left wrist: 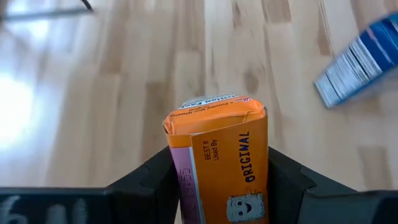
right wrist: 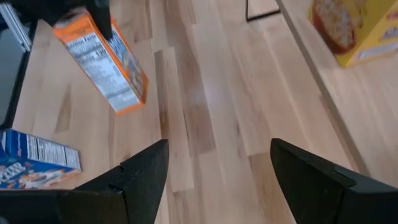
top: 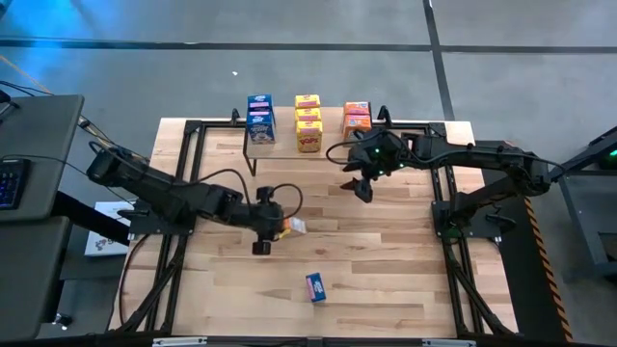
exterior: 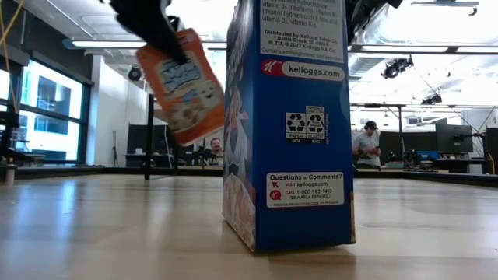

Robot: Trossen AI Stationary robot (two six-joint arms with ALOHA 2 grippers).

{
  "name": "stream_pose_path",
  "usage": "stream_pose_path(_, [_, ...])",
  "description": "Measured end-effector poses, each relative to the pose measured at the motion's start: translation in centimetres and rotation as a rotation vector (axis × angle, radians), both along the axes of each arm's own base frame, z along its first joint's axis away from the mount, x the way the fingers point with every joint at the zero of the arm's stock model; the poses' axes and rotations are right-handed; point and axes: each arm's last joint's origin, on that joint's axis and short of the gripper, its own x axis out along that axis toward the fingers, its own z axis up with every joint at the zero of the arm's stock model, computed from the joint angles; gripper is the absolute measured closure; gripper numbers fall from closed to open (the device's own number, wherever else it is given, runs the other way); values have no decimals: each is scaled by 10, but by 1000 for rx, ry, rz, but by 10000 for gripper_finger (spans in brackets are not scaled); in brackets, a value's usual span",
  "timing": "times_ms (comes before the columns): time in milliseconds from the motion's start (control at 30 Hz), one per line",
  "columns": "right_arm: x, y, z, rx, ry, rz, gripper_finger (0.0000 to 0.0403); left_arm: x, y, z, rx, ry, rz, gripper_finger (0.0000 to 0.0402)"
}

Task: Stack cereal on shelf
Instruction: Put the orange cereal box on the shelf

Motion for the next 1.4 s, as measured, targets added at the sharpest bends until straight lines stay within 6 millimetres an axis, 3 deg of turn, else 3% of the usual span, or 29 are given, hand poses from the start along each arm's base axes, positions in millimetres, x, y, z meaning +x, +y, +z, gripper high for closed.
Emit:
stream_pose_path(300, [7, 4, 7, -15, -110, 96, 130, 16, 13, 12, 53, -167, -39, 238])
stream_pose_path(700, [23, 43, 14, -176, -255, 347, 130, 30, 21, 29, 37, -378, 0, 238])
stream_pose_path(1000, [27, 58, 20, -187, -315, 366, 130, 34, 20, 38, 33, -473, 4, 238])
stream_pose_path(1400, [28, 60, 23, -144, -348, 336, 130, 37, 24, 43, 33, -527, 18, 238])
